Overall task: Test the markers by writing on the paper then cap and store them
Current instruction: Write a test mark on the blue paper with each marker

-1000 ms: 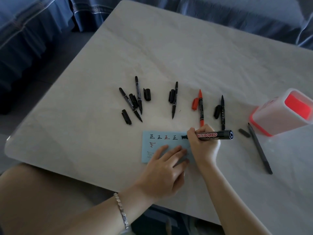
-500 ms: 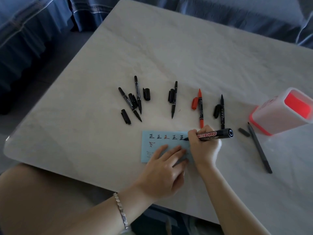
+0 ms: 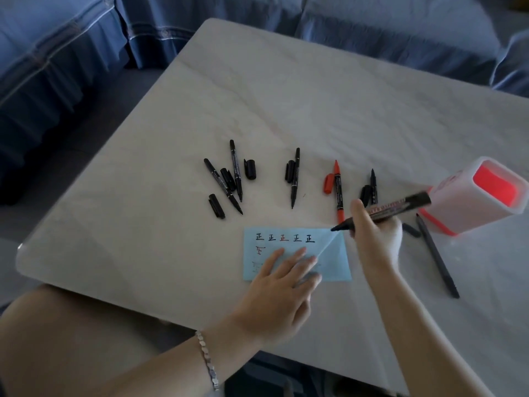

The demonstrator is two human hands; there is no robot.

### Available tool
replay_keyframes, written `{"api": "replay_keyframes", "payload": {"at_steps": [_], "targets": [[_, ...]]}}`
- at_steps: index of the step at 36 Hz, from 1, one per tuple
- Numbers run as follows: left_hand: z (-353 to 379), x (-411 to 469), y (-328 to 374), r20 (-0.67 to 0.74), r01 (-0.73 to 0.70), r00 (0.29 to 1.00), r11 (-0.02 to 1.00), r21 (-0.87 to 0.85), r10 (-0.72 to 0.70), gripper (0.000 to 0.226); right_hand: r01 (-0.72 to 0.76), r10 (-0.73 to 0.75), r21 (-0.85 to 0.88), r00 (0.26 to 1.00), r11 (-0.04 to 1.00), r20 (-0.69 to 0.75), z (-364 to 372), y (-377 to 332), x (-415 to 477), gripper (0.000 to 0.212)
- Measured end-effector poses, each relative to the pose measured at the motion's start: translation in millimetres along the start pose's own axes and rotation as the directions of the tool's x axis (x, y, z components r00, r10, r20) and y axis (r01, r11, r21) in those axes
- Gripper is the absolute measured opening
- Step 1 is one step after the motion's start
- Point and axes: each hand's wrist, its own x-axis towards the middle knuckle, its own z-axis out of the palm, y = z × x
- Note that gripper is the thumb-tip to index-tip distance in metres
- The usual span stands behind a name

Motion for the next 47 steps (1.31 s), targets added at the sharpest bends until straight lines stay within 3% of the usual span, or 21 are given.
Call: {"api": "replay_keyframes", "payload": {"at_steps": [4,8,13,23,26,29,33,37,42,45,47], "targets": [[-9,1,-1,0.046,-0.034,0.998,0.999,-0.032,0.036,0.038,0.014,0.037,-0.219,0.973,0.976,0.227,-14,-26,24,0.03],[-11,3,-10,0.044,-0.113,0.992,0.993,-0.038,0.114,0.035,0.226,-0.069,-0.39,0.924,0.893,0.377,-8,-47,33,0.034],[-14,0,-27,0.057,-0.094,0.994,0.995,-0.039,0.096,0.04,0.395,-0.142,-0.415,0.842,0.819,0.521,27,-61,31,0.034],[-12,-4,-32,0.046,-0.036,0.998,0.981,-0.192,0.046,0.04,0.422,-0.059,-0.549,0.828,0.722,0.558,115,-81,37,0.033],[-11,-5,-33,0.041,-0.042,0.998,0.978,-0.205,0.051,0.039,0.454,-0.041,-0.64,0.833,0.619,0.551,129,-80,40,0.041],[-10,-5,-34,0.035,-0.052,0.998,0.979,-0.198,0.06,0.039,0.468,-0.03,-0.692,0.839,0.549,0.544,132,-79,38,0.031],[-8,-5,-37,0.01,-0.07,0.997,0.978,-0.195,0.073,0.037,0.48,-0.105,-0.678,0.85,0.557,0.516,131,-78,36,0.029],[-6,-5,-38,-0.022,-0.073,0.997,0.981,-0.182,0.07,0.036,0.55,-0.186,-0.631,0.815,0.548,0.548,136,-88,28,0.027],[-6,-4,-38,-0.049,-0.075,0.997,0.977,-0.2,0.066,0.036,0.559,-0.022,-0.64,0.762,0.527,0.647,147,-88,11,0.021],[-6,-4,-37,-0.048,-0.074,0.997,0.978,-0.195,0.065,0.036,0.532,0.034,-0.681,0.775,0.503,0.631,152,-85,5,0.034],[-7,-4,-37,-0.046,-0.07,0.997,0.979,-0.191,0.062,0.037,0.517,0.025,-0.69,0.791,0.507,0.611,153,-84,2,0.029]]}}
